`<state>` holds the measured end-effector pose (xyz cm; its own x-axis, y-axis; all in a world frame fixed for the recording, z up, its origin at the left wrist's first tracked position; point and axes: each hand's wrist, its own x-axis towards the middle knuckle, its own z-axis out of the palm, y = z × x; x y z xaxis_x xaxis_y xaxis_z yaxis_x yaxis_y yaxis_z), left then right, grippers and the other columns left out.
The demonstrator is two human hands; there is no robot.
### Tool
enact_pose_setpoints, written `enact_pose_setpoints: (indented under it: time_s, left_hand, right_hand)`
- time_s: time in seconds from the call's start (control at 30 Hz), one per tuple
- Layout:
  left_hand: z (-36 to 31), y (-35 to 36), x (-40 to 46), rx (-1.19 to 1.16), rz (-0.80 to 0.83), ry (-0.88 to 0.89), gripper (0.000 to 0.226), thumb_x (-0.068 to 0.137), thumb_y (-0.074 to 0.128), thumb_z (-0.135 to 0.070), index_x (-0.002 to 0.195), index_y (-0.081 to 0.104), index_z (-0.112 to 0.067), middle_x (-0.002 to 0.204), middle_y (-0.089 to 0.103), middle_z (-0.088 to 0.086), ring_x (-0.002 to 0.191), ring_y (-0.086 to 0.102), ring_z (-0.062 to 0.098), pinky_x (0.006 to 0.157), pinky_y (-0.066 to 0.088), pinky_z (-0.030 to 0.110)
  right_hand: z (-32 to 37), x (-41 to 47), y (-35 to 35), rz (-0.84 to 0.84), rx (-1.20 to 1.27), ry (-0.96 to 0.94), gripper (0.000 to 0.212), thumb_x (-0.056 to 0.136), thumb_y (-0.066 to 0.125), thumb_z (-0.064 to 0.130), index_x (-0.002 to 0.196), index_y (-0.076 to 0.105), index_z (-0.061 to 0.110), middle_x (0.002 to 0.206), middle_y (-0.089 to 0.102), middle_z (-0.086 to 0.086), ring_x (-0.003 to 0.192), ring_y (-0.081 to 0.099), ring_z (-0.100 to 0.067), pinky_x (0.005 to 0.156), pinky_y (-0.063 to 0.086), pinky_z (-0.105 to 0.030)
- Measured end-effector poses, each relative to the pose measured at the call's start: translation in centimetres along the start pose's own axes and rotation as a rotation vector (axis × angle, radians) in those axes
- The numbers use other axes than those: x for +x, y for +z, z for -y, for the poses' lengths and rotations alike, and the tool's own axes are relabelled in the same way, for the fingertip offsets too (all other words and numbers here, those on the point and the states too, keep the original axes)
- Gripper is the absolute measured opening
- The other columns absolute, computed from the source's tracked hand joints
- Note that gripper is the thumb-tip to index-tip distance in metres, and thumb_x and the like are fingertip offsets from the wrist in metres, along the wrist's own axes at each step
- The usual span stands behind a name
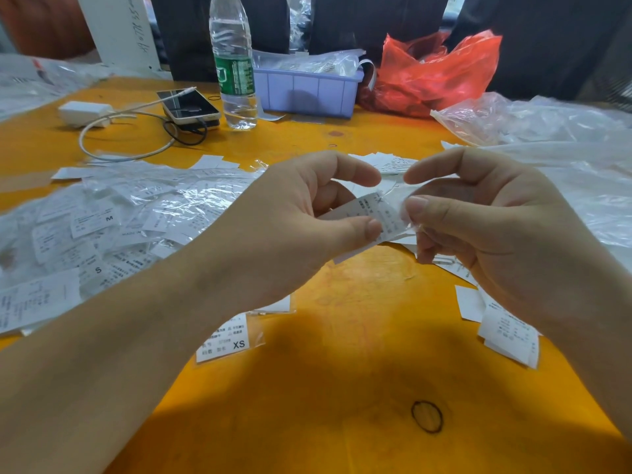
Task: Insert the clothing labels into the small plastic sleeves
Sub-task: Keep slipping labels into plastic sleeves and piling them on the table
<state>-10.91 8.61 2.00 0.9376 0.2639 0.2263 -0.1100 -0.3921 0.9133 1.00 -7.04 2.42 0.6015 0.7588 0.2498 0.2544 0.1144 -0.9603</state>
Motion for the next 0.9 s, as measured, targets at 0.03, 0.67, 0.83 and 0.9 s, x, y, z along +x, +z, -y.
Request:
enact_pose_setpoints:
  time_s: [0.03,0.67,0.83,0.9]
  left_hand:
    - [-0.03,-0.01,-0.01,-0.007,0.006,-0.004,0.037,0.077,0.074,-0.023,0.11,0.06,-0.03,0.083,0.075,-0.007,0.065,0.067,0.003,0.05,0.044,0.008]
    - [0.04,0.14,0.03,0.004,0.084,-0.048,0.049,0.068,0.067,-0.016,0.113,0.058,-0.031,0.085,0.074,0.008,0.082,0.069,0.034,0.074,0.056,0.048]
    - [0.2,0.01,0.06,-0.009,0.082,-0.075,0.039,0.068,0.07,-0.021,0.105,0.061,-0.029,0.085,0.076,0.001,0.075,0.071,0.025,0.06,0.052,0.03]
    - [0.25,-0.1,0.08,-0.001,0.08,-0.075,0.032,0.069,0.07,-0.024,0.1,0.063,-0.028,0.084,0.076,-0.004,0.069,0.07,0.013,0.054,0.049,0.018]
  right_hand:
    - [0.01,0.0,0.02,0.006,0.001,0.006,0.029,0.067,0.069,0.017,0.095,0.065,0.012,0.07,0.068,-0.007,0.056,0.057,-0.022,0.052,0.052,-0.028]
    - [-0.33,-0.18,0.69,0.211,-0.083,0.121,0.031,0.069,0.073,0.011,0.097,0.065,0.0,0.074,0.068,-0.014,0.059,0.057,-0.021,0.054,0.051,-0.029]
    - [-0.41,-0.05,0.52,0.132,-0.078,0.05,0.029,0.065,0.071,0.02,0.088,0.066,0.004,0.071,0.068,-0.012,0.057,0.055,-0.021,0.053,0.051,-0.03]
    - [-0.45,0.06,0.37,0.105,-0.051,0.032,0.024,0.065,0.071,0.02,0.085,0.066,0.007,0.069,0.068,-0.009,0.057,0.055,-0.022,0.052,0.051,-0.028]
